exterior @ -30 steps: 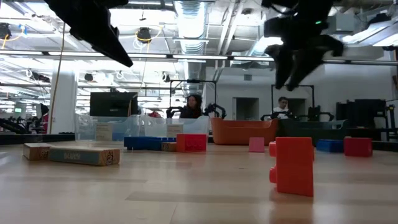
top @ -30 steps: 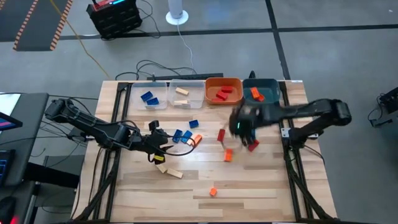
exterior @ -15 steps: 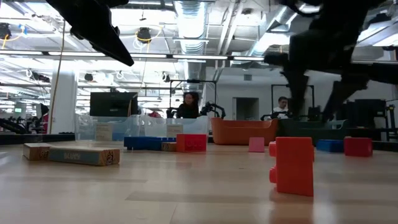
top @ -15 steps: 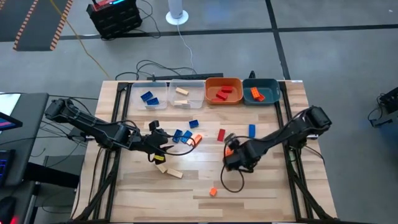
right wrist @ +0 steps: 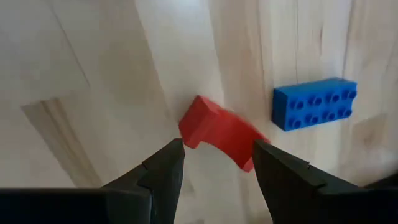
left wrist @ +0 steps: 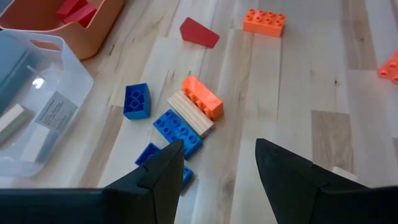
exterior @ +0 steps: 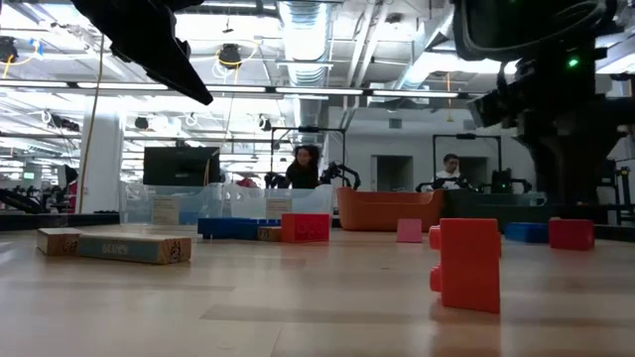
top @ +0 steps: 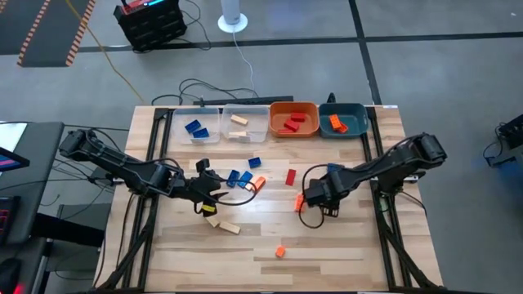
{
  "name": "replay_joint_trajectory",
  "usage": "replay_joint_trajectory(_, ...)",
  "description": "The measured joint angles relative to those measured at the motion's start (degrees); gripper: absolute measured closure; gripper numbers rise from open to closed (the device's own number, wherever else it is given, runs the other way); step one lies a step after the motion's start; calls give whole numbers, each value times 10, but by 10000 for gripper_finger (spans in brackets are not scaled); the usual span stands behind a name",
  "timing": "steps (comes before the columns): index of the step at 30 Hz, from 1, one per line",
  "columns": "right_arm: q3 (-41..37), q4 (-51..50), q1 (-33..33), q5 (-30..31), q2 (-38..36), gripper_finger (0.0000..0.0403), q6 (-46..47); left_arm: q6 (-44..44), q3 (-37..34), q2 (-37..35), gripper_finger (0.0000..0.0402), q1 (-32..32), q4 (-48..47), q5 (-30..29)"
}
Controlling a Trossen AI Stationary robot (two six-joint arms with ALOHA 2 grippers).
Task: Sort blocks
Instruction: Put the red block into the orange bin
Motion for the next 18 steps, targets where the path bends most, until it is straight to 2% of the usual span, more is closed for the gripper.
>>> replay_joint_trajectory(11, -77, 82, -23, -12, -28, 188, 175, 0, 0, 0, 210, 0, 0, 0)
replay_joint_trajectory(18, -103, 134, -24, -12, -27, 225, 179, 5, 0, 0, 210, 0, 0, -1)
